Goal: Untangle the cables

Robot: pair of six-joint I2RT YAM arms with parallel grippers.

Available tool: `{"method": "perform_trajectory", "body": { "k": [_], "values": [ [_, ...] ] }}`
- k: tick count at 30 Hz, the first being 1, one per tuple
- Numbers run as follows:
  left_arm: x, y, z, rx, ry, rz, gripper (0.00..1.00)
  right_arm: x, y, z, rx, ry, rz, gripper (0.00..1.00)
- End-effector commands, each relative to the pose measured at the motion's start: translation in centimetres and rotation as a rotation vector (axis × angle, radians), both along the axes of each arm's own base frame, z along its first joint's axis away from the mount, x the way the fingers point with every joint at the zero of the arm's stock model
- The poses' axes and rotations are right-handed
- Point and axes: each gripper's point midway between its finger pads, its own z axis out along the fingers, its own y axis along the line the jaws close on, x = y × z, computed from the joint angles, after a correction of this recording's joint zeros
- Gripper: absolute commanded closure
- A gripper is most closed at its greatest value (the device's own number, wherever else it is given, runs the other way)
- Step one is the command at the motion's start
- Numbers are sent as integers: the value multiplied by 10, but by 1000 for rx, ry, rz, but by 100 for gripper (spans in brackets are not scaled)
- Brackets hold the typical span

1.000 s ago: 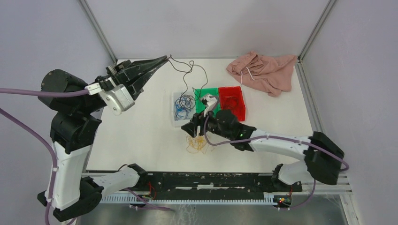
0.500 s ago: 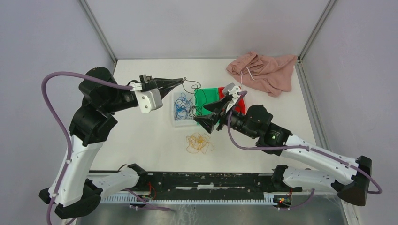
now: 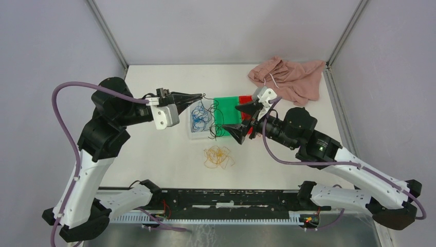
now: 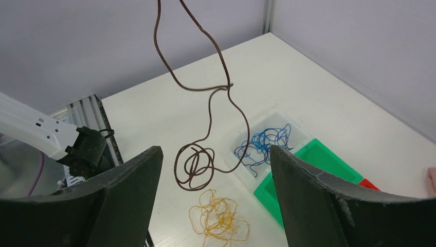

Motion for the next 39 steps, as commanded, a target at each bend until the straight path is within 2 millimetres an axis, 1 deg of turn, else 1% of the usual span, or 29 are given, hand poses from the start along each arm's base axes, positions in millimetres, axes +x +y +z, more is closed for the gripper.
{"method": "perform_trajectory", "body": {
  "k": [1,2,6,9,11,12,15,17,19,20,21,24,25,26,27,28,30,31,34,36,38,39],
  "values": [
    [-9,-2,4,-7,-14,-44,97,5,7,22,-42,-77,29,16],
    [-8,-3,3,-7,-5,-45,97,5,13,24,-43,-86,50,16],
    [-9,-4,1,-9,17,-52,97,18,33,26,-42,-125,71,16],
    [-9,-4,1,-9,22,-52,97,23,49,24,-53,-191,114,16],
    [-9,-5,-1,-5,31,-56,97,34,61,19,-67,-209,108,18],
    [-8,-6,-3,-4,36,-57,97,39,65,20,-69,-212,97,20],
    [-9,-7,-3,-6,57,-61,97,63,70,22,-54,-209,5,26],
    [-10,-7,-3,-12,73,-64,97,73,71,22,-41,-208,-39,30],
    [-10,-8,-4,-12,84,-69,97,79,71,25,-21,-211,-66,34],
    [-11,-8,-4,-10,87,-71,97,81,71,24,-16,-212,-75,39],
    [-11,-8,-5,-9,89,-72,97,83,70,25,-10,-210,-83,48],
    [-10,-7,-7,-5,90,-65,97,92,61,23,5,-178,-113,87],
    [-9,-7,-8,-3,88,-59,96,95,56,20,12,-159,-124,96],
    [-8,-6,-10,0,86,-52,90,99,50,19,27,-138,-135,100],
    [-6,-6,-12,4,86,-40,79,102,44,18,49,-112,-141,100],
    [-2,-5,-16,9,91,-23,64,106,37,15,60,-89,-153,100],
    [7,-2,-27,26,112,28,40,117,19,5,60,-33,-200,100],
    [10,0,-34,46,113,44,34,125,9,-3,45,-5,-240,100],
    [18,5,-52,104,124,89,24,147,-22,-30,-31,57,-361,100],
    [24,8,-62,130,141,124,15,161,-42,-54,-105,90,-437,100],
    [29,11,-73,156,172,157,2,176,-62,-77,-172,120,-539,100],
    [30,12,-77,165,190,164,0,184,-73,-89,-204,130,-590,100]
  ]
}}
